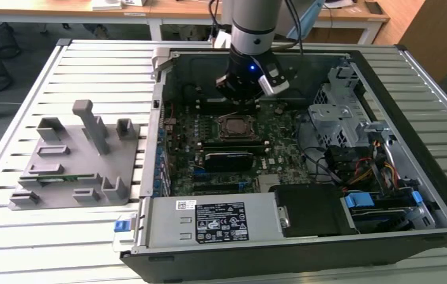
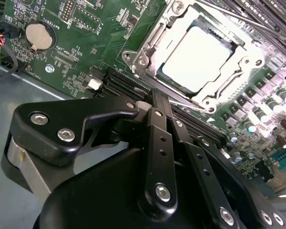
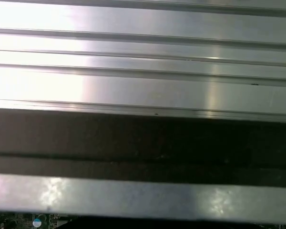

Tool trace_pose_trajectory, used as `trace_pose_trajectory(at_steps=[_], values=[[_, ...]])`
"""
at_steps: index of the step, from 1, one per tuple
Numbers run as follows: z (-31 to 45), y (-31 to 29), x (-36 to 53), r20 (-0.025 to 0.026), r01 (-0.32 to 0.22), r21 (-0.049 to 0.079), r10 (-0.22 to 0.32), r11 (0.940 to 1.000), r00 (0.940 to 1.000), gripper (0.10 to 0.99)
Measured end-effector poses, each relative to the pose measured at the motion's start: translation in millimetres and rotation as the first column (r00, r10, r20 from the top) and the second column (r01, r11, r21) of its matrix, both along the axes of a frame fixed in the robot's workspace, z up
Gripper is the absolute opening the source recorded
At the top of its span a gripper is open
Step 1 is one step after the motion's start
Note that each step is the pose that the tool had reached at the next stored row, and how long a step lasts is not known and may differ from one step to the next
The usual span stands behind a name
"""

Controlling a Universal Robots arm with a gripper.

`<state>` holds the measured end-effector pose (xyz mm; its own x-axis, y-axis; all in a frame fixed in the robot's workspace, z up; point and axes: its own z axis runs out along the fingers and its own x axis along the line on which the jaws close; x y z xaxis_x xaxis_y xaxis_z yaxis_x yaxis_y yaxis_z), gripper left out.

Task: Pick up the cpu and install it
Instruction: 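Install the first cpu locking lever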

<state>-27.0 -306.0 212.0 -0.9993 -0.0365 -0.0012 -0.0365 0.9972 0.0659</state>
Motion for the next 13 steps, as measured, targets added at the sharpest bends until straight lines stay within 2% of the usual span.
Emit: trace_pose_trajectory(at_steps=[13], values=[[-11.5,0.1,4.7,0.0000,0.000,0.000,0.000,1.0000,1.0000,0.106]])
